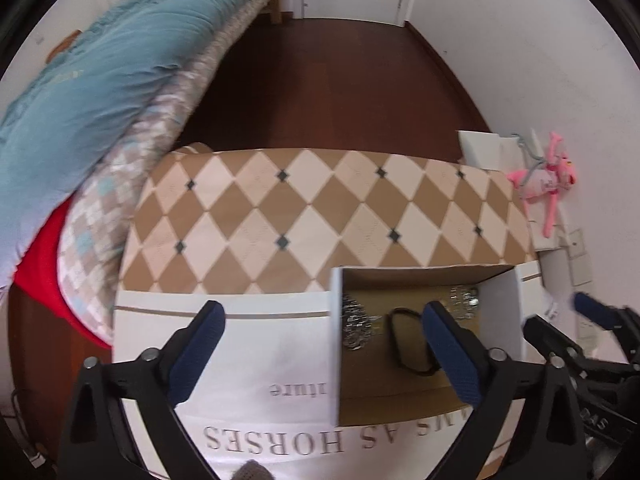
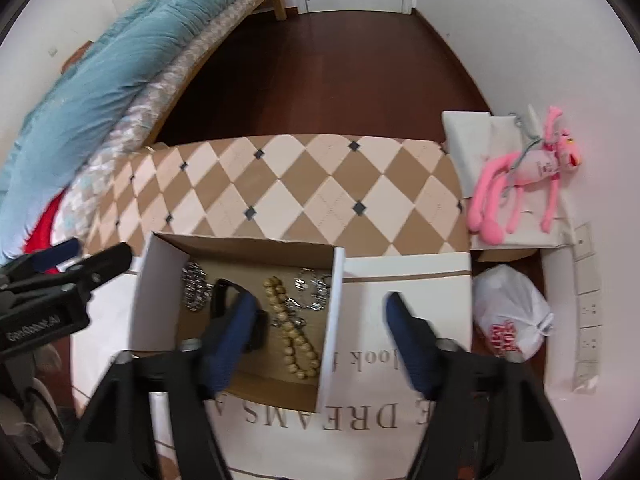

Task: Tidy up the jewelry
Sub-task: 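Withdraw the right tool from the box and grasp a small black ring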

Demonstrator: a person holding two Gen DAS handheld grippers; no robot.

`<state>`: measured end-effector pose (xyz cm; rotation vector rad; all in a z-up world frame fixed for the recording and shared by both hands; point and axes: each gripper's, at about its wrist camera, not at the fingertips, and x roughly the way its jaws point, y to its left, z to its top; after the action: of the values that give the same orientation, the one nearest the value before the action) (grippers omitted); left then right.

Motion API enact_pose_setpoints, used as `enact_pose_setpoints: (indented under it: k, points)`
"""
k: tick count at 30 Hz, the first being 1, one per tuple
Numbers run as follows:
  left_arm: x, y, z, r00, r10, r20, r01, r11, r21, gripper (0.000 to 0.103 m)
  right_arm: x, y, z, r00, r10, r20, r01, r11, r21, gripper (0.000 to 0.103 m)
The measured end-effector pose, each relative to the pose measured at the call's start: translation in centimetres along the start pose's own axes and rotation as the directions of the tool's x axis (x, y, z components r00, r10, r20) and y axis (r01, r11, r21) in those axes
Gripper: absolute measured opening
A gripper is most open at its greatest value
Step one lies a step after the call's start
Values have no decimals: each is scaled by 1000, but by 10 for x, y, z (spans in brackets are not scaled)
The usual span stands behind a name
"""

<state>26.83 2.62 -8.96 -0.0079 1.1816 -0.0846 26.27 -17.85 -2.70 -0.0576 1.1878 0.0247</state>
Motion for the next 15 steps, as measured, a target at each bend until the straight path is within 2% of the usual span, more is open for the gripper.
enact_pose_setpoints:
  k: [2, 8, 15]
  points:
    - [-1, 2, -6, 1000, 23, 12, -23, 1000, 3, 102, 0, 4, -5, 1000, -30, -3, 30, 999, -15, 99]
    - [-4, 5, -23, 998, 52, 18, -52, 999, -6, 102, 3, 12, -19, 997, -78, -16, 77, 997, -32, 103]
    - [-21, 6, -39, 998, 48, 32, -48, 999, -5, 102, -13, 14, -30, 997, -76, 8, 76, 997, -5, 103]
